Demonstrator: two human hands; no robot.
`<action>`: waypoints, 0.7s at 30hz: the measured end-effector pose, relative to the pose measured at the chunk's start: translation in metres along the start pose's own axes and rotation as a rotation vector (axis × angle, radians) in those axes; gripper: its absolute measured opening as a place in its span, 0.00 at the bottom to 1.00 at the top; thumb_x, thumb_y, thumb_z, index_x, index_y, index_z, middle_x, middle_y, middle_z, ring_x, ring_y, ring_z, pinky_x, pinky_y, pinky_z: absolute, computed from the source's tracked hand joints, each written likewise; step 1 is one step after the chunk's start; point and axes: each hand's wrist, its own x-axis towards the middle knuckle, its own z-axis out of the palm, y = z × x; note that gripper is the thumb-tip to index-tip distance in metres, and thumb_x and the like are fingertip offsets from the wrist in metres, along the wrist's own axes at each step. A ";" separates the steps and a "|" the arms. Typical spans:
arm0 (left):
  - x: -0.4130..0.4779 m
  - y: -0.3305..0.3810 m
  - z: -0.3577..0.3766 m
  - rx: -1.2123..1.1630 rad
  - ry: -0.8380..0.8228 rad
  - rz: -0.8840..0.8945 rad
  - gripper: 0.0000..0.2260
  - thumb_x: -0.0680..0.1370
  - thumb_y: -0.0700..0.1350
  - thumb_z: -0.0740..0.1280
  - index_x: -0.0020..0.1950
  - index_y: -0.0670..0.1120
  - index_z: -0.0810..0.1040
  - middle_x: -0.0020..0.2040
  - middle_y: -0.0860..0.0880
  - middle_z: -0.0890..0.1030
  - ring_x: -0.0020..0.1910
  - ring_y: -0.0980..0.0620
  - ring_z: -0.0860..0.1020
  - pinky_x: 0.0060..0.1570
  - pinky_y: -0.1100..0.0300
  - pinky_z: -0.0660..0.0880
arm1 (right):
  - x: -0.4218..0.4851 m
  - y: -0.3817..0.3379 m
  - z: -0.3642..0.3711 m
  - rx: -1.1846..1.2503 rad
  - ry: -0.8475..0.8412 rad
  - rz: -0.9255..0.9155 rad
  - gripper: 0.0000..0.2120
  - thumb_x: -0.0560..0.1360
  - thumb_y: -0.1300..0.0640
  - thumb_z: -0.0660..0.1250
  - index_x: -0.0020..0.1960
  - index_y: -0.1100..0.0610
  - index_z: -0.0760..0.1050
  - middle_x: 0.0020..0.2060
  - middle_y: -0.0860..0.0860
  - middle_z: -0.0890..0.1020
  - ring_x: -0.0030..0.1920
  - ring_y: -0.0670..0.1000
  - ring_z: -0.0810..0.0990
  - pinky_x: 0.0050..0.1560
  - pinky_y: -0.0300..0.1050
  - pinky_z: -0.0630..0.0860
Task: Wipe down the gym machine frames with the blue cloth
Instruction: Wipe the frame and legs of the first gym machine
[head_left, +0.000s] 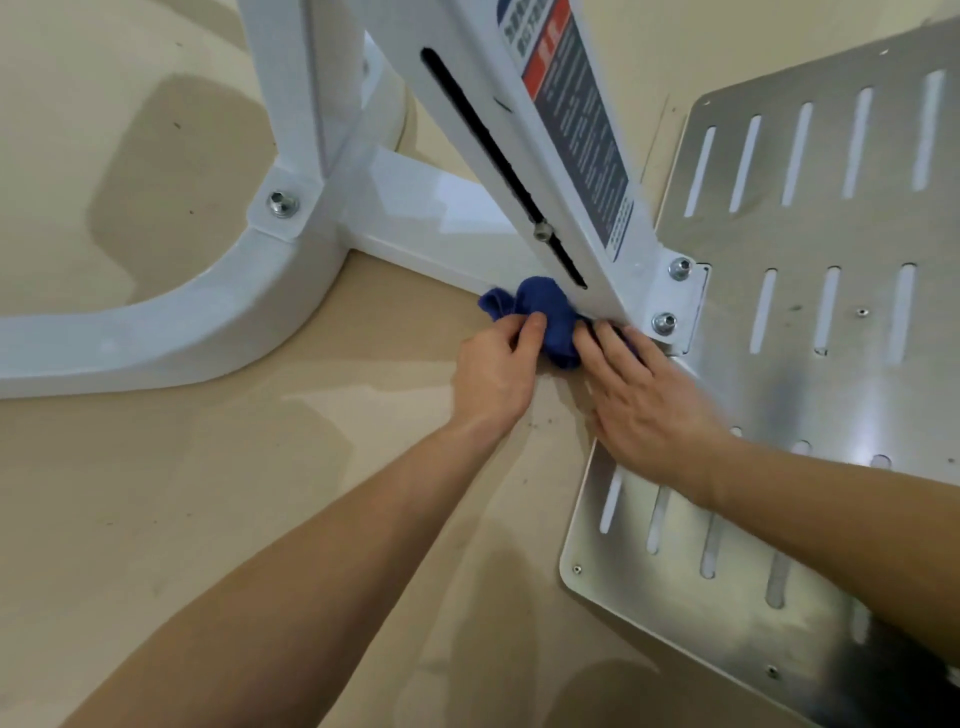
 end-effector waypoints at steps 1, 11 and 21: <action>-0.001 0.003 0.005 0.031 -0.016 0.025 0.12 0.81 0.51 0.61 0.39 0.51 0.75 0.34 0.52 0.78 0.37 0.49 0.76 0.36 0.56 0.65 | -0.008 0.003 -0.001 -0.011 -0.051 0.009 0.27 0.81 0.48 0.51 0.73 0.63 0.69 0.78 0.65 0.52 0.76 0.67 0.50 0.74 0.64 0.52; 0.018 -0.013 -0.027 -0.042 0.208 -0.064 0.09 0.78 0.49 0.65 0.53 0.47 0.80 0.44 0.50 0.83 0.43 0.49 0.80 0.44 0.54 0.77 | 0.040 -0.028 -0.027 -0.057 0.023 0.069 0.33 0.82 0.41 0.44 0.77 0.63 0.59 0.79 0.61 0.49 0.74 0.63 0.54 0.72 0.58 0.54; -0.014 0.023 0.041 -0.293 -0.167 -0.129 0.15 0.70 0.50 0.70 0.41 0.37 0.77 0.38 0.39 0.82 0.35 0.47 0.78 0.42 0.44 0.78 | -0.036 0.007 -0.020 0.127 0.044 0.253 0.21 0.75 0.52 0.64 0.60 0.66 0.78 0.66 0.63 0.74 0.56 0.64 0.73 0.49 0.57 0.69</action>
